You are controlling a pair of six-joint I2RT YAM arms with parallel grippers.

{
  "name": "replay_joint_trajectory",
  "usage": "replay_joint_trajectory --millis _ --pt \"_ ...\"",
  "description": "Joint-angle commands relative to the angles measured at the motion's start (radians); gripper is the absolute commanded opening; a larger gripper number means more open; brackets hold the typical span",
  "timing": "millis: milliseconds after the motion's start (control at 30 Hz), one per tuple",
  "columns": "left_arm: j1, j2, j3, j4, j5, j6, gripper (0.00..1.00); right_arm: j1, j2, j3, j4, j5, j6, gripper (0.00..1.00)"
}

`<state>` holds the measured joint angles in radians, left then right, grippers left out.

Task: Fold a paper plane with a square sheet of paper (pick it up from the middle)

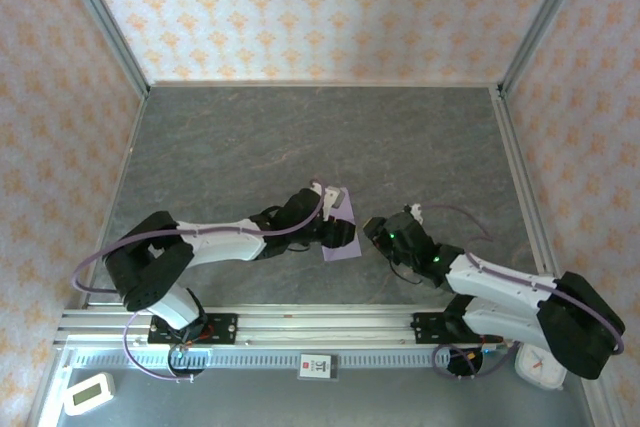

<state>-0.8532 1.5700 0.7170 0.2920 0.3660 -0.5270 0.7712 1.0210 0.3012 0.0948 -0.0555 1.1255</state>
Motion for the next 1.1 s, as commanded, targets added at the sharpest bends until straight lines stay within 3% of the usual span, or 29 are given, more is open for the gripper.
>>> replay_joint_trajectory --millis 0,267,700,900,1067 --pt "0.004 0.029 0.010 0.044 -0.025 -0.007 0.54 -0.012 -0.003 -0.005 -0.030 0.008 -0.015 0.44" --pt "0.083 0.103 -0.023 0.086 -0.021 0.004 0.52 -0.015 0.149 0.054 0.032 -0.130 -0.091 0.44" --pt "0.136 0.181 -0.118 0.203 0.011 -0.012 0.50 0.022 0.361 0.183 0.069 -0.186 -0.118 0.44" --pt "0.152 0.185 -0.148 0.260 0.026 -0.037 0.49 0.050 0.436 0.255 0.071 -0.187 -0.119 0.44" --pt "0.154 0.183 -0.157 0.281 0.033 -0.048 0.49 0.050 0.354 0.243 -0.032 -0.091 -0.106 0.48"
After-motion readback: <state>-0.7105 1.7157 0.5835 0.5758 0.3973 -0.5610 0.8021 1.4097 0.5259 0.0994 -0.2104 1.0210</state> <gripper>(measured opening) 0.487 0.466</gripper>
